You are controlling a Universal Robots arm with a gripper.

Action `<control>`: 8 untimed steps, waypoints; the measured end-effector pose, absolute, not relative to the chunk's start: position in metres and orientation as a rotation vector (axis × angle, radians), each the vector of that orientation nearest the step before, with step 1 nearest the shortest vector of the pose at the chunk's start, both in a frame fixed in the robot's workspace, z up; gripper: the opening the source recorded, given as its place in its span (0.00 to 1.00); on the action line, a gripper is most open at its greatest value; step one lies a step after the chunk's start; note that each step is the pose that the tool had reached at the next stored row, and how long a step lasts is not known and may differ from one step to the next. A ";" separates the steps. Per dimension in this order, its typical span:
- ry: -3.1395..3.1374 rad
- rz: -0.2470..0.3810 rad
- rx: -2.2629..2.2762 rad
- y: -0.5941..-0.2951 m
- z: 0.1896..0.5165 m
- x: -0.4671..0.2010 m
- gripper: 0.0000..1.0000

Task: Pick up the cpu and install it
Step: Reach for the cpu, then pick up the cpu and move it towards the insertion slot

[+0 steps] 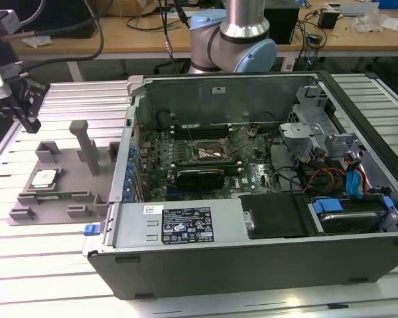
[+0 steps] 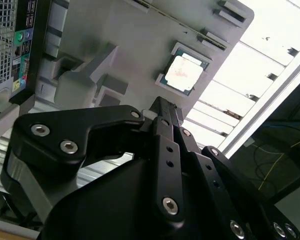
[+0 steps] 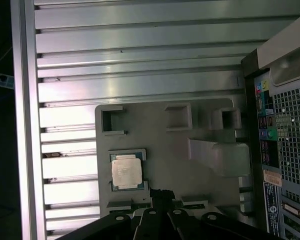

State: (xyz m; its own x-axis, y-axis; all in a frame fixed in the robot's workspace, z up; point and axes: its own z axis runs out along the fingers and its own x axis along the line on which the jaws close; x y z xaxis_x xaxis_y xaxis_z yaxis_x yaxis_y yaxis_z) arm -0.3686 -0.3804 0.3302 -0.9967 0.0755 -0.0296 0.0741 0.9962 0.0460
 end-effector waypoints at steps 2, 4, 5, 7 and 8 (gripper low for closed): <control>3.107 0.070 0.116 -0.380 0.330 -0.369 0.11; 3.107 0.070 0.116 -0.380 0.330 -0.369 0.11; 3.107 0.070 0.116 -0.380 0.330 -0.369 0.11; 3.107 0.070 0.116 -0.380 0.330 -0.369 0.11; 3.107 0.070 0.116 -0.380 0.330 -0.369 0.11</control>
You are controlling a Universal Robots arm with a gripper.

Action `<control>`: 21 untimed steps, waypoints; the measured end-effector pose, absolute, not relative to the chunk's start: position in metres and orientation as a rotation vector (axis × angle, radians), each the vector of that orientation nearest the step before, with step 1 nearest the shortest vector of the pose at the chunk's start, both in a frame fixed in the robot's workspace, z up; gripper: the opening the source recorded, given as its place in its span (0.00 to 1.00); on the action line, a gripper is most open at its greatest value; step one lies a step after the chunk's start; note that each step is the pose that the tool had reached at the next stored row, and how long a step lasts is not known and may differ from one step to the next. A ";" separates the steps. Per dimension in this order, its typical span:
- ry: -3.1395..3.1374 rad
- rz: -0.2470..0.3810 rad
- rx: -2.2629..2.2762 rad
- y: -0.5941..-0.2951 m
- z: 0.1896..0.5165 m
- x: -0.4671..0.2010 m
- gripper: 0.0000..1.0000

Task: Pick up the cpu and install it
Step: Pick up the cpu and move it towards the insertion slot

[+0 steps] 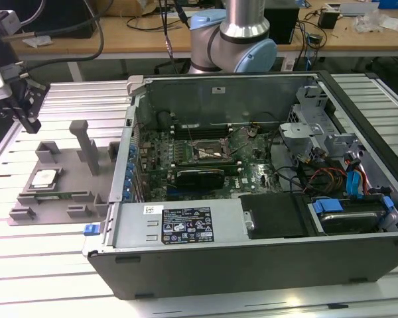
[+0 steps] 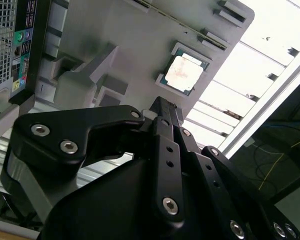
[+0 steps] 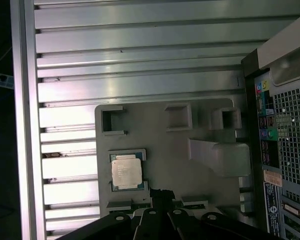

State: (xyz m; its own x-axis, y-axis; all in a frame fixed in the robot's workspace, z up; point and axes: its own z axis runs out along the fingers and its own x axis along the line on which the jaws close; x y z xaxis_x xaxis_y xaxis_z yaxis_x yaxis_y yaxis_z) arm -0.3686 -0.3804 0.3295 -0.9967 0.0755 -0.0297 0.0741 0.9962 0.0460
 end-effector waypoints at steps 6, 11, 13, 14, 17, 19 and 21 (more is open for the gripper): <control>3.107 0.070 0.116 -0.380 0.329 -0.369 0.11; 3.107 0.069 0.116 -0.380 0.328 -0.370 0.11; 3.107 0.067 0.116 -0.380 0.328 -0.371 0.11; 3.107 0.066 0.116 -0.380 0.328 -0.371 0.11; 3.107 0.056 0.116 -0.380 0.327 -0.373 0.11; 3.107 0.054 0.116 -0.380 0.327 -0.375 0.11; 3.107 0.053 0.116 -0.380 0.326 -0.376 0.11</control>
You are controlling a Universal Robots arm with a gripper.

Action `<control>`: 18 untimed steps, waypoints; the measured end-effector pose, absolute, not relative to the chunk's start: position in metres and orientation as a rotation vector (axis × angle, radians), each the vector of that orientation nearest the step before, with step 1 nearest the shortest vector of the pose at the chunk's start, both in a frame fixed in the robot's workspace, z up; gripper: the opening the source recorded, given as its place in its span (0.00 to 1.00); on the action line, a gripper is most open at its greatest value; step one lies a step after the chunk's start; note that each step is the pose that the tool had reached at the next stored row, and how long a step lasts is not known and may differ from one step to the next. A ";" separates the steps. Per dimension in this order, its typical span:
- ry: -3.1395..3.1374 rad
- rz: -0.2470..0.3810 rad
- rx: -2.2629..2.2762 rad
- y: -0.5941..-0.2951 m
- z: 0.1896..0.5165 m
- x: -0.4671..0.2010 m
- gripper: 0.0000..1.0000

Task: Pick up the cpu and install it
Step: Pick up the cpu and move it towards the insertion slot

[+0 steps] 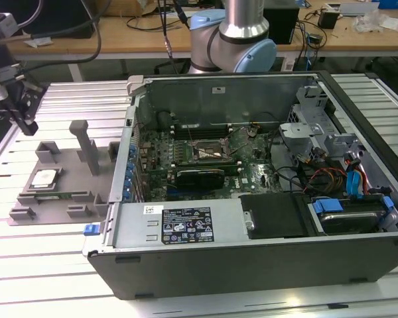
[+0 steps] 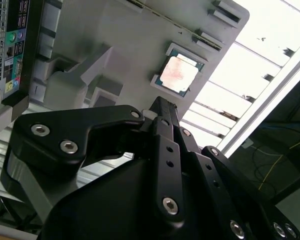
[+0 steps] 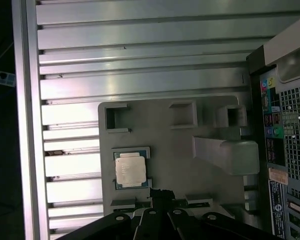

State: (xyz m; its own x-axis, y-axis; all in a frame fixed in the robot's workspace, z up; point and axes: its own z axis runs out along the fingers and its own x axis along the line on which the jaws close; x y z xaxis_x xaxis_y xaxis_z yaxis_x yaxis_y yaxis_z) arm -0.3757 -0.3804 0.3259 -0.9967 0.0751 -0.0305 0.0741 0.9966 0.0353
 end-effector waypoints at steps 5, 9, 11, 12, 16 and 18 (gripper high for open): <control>3.107 0.052 0.116 -0.380 0.321 -0.379 0.11; 3.107 0.051 0.116 -0.380 0.317 -0.381 0.11; 3.107 0.051 0.116 -0.380 0.314 -0.381 0.11; 3.107 0.051 0.116 -0.380 0.313 -0.382 0.11; 3.107 0.050 0.116 -0.380 0.308 -0.383 0.11; 3.107 0.050 0.116 -0.380 0.303 -0.383 0.11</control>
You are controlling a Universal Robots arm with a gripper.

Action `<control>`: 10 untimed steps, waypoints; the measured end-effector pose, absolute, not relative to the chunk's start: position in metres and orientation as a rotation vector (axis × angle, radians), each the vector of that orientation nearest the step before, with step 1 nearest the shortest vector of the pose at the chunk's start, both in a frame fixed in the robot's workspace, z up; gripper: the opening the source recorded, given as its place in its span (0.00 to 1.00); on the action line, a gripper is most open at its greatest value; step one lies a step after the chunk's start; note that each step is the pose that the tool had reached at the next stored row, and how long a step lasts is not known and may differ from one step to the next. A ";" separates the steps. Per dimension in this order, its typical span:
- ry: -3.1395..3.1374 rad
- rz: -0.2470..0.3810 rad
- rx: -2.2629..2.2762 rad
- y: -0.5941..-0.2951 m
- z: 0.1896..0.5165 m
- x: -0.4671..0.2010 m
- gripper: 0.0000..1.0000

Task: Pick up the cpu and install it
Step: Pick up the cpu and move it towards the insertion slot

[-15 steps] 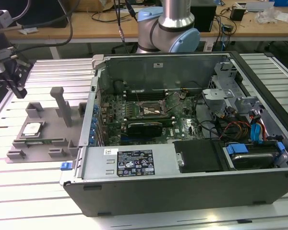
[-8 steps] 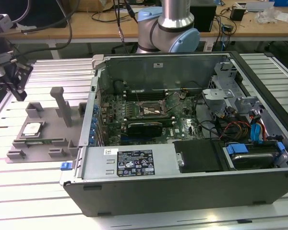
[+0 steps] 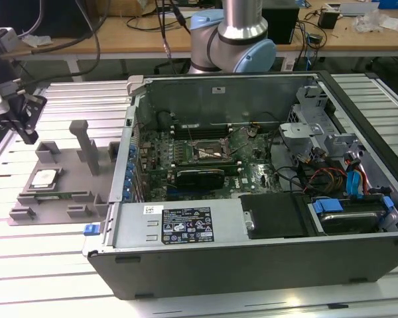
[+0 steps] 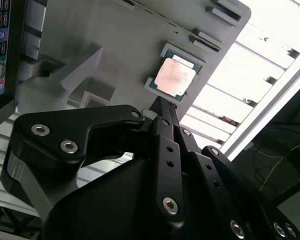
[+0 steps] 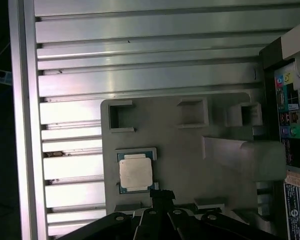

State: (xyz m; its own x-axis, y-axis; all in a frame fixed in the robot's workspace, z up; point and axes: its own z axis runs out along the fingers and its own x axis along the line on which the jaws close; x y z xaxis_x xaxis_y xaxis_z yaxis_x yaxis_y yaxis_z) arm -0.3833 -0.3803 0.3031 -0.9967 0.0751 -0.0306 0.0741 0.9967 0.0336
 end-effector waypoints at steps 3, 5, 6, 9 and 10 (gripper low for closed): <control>3.107 0.050 0.116 -0.380 0.299 -0.384 0.11; 3.107 0.050 0.116 -0.380 0.296 -0.384 0.11; 3.107 0.050 0.116 -0.380 0.294 -0.384 0.11; 3.107 0.050 0.116 -0.380 0.286 -0.386 0.11; 3.107 0.050 0.116 -0.380 0.278 -0.389 0.11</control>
